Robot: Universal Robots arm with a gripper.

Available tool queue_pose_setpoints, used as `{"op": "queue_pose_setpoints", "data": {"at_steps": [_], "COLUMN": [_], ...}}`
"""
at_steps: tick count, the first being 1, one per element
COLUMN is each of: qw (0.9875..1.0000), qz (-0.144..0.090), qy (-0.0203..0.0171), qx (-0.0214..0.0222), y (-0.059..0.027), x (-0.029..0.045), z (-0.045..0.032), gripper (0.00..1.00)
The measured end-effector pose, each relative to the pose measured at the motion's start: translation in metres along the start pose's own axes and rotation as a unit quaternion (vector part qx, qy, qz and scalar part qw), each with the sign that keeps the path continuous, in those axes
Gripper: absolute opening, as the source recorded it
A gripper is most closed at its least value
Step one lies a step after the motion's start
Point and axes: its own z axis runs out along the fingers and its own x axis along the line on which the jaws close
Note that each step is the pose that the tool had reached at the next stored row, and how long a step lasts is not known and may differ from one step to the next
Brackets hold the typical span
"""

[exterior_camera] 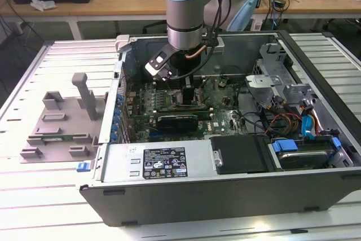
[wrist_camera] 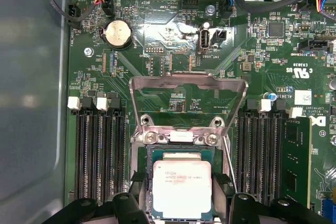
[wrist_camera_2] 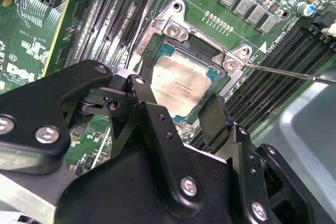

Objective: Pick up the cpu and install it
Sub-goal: 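Place the cpu into insertion slot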

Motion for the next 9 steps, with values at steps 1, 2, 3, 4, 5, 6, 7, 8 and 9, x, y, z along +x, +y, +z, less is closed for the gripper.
{"op": "queue_pose_setpoints", "data": {"at_steps": [1,2,3,4,5,6,7,8,9], "qw": [1.0,1.0,1.0,1.0,1.0,1.0,1.0,1.0,1.0], "qz": [0.0,0.0,0.0,0.0,0.0,0.0,0.0,0.0,0.0], "qy": [0.0,-0.0002,-0.0001,-0.0001,0.0001,0.0001,0.0,0.0,0.0], "qx": [0.0,0.0002,0.0001,0.0001,0.0,-0.0001,0.0,0.0,0.0], "y": [0.0,0.0,0.0,0.0001,0.0001,0.0002,0.0001,0.0001,0.0001], "x": [0.0,-0.0001,0.0,0.0,0.0,0.0001,0.0,0.0,0.0], "z": [0.0,-0.0006,-0.002,-0.0038,-0.0041,-0.0041,-0.0042,-0.0043,-0.0043], "gripper": [0.62,0.62,0.62,0.62,0.62,0.62,0.62,0.62,0.62]}}
